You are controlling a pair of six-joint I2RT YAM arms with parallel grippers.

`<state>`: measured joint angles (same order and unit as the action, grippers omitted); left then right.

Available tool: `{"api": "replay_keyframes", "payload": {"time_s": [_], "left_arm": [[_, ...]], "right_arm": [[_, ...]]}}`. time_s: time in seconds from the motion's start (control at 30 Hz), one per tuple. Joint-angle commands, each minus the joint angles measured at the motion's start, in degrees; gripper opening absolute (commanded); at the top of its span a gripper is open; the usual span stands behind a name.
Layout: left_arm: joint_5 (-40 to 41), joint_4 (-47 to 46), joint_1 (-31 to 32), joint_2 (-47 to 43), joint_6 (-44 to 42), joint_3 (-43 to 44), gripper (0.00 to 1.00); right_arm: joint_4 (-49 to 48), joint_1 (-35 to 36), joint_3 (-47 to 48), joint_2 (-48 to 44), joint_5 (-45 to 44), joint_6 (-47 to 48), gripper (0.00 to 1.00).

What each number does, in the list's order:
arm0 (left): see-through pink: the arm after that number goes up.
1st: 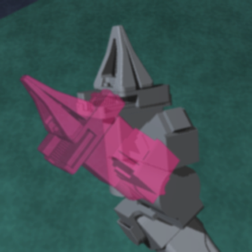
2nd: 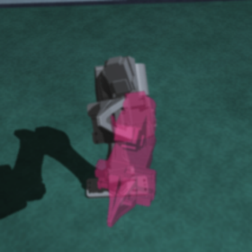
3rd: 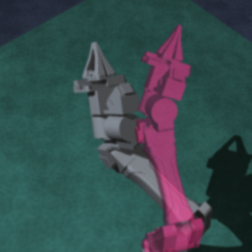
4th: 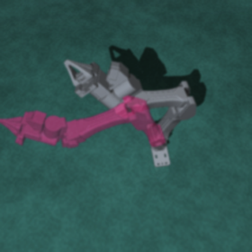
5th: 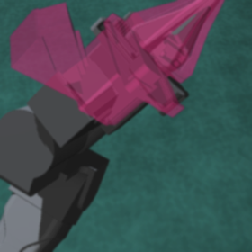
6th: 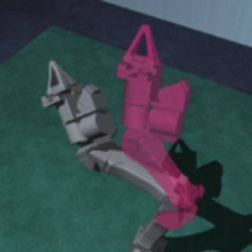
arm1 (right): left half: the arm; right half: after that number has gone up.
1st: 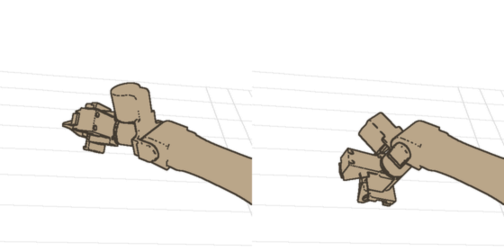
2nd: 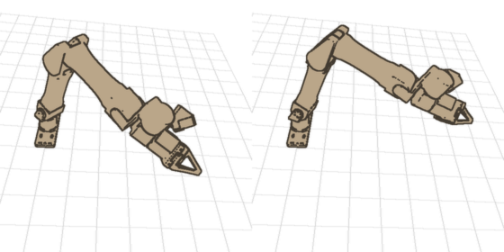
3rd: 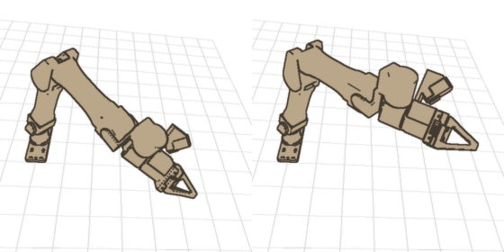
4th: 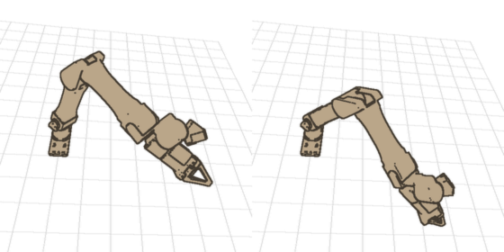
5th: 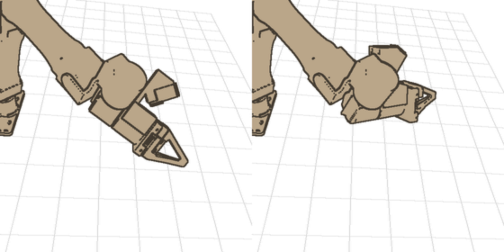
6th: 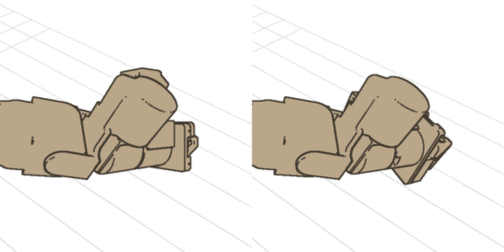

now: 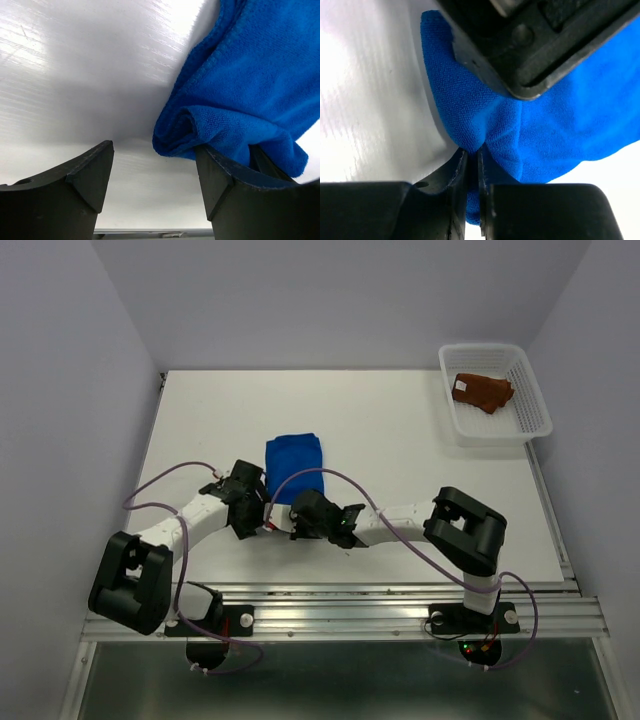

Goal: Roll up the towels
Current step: Roll the towel

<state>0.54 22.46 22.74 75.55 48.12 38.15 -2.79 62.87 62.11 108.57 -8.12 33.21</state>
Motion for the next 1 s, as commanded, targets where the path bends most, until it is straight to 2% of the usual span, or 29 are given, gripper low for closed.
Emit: {"api": "replay_keyframes", "payload": {"time_s": [0.0,0.13,0.17,0.23,0.37,0.4,0.53,0.8,0.97], "left_arm": [[-0.27,1.89,-0.77,-4.87,-1.54,-1.06,0.78],[-0.27,1.8,-0.94,-8.13,-2.32,-1.68,0.81],[-0.27,1.28,-0.95,-9.7,-2.94,-1.76,0.84],[-0.27,0.92,-0.86,-12.25,-3.47,-2.2,0.91],[0.08,1.27,-0.95,-15.42,-4.17,-2.91,0.94],[0.08,1.27,-1.03,-15.95,-4.17,-3.26,0.94],[-1.05,0.57,-1.03,-17.36,-3.82,-3.7,0.95],[-2.55,-0.22,-1.65,-17.28,-2.07,-5.01,0.95],[-4.75,-4.51,-1.74,-18.51,-2.24,-6.42,0.95]], "right_arm": [[-2.4,-0.12,1.44,1.2,-2.77,-2.35,0.09],[0.84,-0.12,3.54,-0.12,-2.35,-9.73,0.03],[5.46,-0.12,4.68,-0.29,-1.12,-13.83,0.03],[11.1,-0.12,7.67,-0.47,3.08,-19.9,0.03],[16.75,-1.86,11.1,-0.73,11.61,-29.31,0.01],[16.85,-2.4,11.11,-1.25,15.99,-30.74,0.01],[16.94,-4.94,11.28,-1.87,23.66,-35.66,0.01],[16.94,-14.25,12.51,0.58,43.42,-44.79,0.01],[17.11,-17.61,14.79,4.35,50.56,-49.46,0.01]]}}
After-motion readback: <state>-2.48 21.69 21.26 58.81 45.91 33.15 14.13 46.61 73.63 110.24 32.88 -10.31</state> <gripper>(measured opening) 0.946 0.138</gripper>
